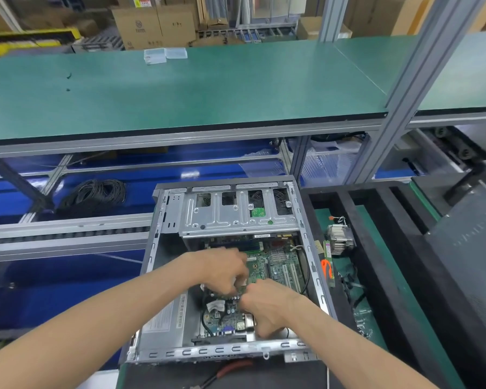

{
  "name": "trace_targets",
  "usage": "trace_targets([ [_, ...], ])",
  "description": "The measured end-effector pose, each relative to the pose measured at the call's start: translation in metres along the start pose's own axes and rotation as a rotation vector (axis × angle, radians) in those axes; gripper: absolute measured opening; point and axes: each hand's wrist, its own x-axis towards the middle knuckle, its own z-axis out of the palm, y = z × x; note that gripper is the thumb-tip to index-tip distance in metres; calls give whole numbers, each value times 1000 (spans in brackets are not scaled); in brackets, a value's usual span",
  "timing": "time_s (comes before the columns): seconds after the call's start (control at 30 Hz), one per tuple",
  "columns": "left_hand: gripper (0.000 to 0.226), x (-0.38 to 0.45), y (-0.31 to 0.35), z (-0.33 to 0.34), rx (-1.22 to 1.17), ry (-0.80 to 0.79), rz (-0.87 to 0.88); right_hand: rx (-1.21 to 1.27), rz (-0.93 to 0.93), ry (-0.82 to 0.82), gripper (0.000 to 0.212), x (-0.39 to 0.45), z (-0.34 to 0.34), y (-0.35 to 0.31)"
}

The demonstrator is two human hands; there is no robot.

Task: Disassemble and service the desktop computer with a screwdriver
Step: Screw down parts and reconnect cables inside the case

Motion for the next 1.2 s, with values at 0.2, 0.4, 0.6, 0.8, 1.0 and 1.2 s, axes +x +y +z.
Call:
trace_targets([
  [0.2,29,-6,17,9,-8,-215,-25,10,-4,7,14,2,2,1],
  [0.4,30,-8,28,28,25,-148,-73,47,-1,4,20,2,4,1],
  [0.6,39,-7,30,36,18,-107,-130,79,35,-35,20,5,4,1],
  [0.8,42,-4,32,41,23,-117,-147,163,109,-78,18,7,6,4],
  [1.0,26,-2,34,41,-36,-170,-143,310,223,-159,30,11,9,3],
  [1.2,37,2,33,47,-109,-175,-189,370,299,-212,20,14,11,1],
])
